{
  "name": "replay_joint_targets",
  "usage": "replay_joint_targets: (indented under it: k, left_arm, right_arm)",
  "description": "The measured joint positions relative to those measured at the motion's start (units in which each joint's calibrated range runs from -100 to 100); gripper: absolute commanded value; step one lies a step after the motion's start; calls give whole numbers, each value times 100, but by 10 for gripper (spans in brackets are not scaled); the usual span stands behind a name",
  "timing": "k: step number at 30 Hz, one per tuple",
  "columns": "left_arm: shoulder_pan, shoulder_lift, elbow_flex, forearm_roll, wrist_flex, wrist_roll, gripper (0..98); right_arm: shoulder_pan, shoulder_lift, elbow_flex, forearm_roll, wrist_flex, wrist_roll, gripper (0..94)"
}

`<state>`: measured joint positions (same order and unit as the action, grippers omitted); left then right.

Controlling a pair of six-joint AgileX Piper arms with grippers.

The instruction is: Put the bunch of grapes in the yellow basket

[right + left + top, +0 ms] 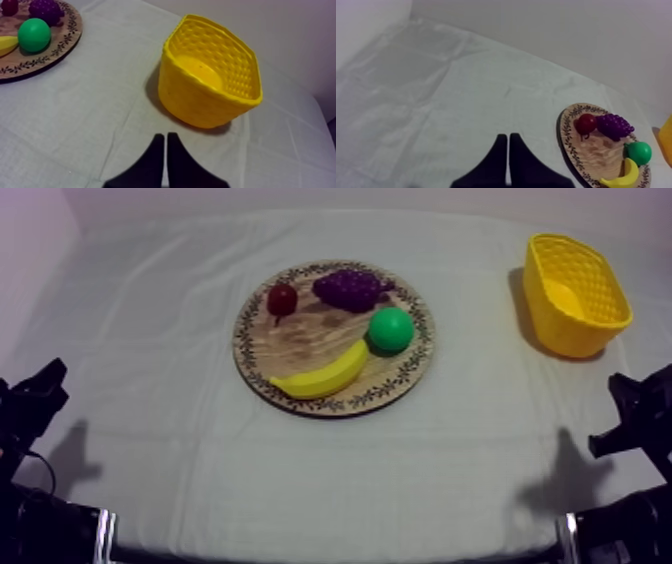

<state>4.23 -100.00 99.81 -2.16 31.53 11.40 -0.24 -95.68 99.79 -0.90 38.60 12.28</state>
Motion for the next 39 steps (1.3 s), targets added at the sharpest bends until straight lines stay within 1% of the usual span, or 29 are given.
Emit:
replay_joint_targets:
  k: [24, 28, 30, 32, 35, 39]
  left_arm:
    - [0, 0, 0, 0, 0, 0, 0]
    - [0, 0, 0, 0, 0, 0, 0]
    - [0, 0, 0, 0, 0, 0, 0]
    - [0, 0, 0, 0, 0, 0, 0]
    - [0, 0, 0, 0, 0, 4, 0]
    - [0, 0, 0, 0, 0, 4, 0]
  right_arm:
    - [0, 0, 0, 0, -9, 0, 4]
    - [-10, 0, 0, 0, -9, 95, 4]
    - [-47, 0, -6, 6, -15, 117, 5]
    - [-104, 40, -55, 90, -15, 137, 5]
    - [-198, 275, -331, 197, 22, 39, 6]
    - [-259, 739, -990, 258, 338, -244, 6]
